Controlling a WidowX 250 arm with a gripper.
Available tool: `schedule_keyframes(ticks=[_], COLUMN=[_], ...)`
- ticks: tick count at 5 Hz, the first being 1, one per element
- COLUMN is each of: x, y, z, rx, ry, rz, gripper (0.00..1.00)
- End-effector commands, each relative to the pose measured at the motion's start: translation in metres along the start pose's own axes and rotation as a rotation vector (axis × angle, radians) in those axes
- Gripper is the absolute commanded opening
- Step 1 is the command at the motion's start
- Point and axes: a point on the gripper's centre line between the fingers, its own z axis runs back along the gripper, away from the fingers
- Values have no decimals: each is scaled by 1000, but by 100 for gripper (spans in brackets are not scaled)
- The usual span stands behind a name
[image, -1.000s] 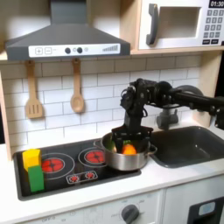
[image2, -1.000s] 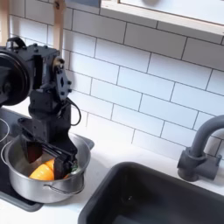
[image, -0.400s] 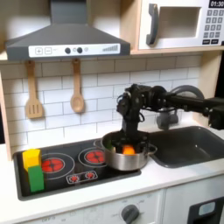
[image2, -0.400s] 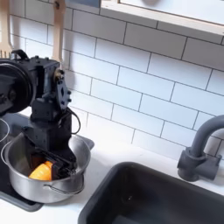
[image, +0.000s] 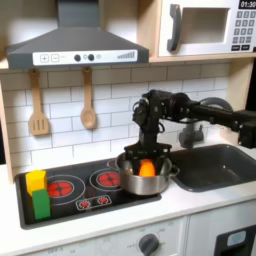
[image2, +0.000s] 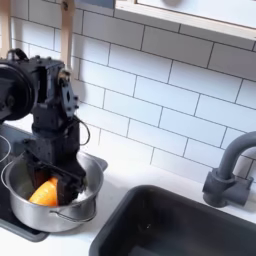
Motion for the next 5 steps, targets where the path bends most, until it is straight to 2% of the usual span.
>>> schedule_keyframes(ticks=[1, 2, 3, 4, 5], x=[7, 8, 0, -12, -22], y=[27, 36, 57, 77, 91], z=[34, 48, 58, 60, 60], rx=[60, 88, 145, 197, 209], ry=[-56, -80, -66, -42, -28], rz=[94, 125, 190, 241, 283], gripper=[0, 0, 0, 0, 0])
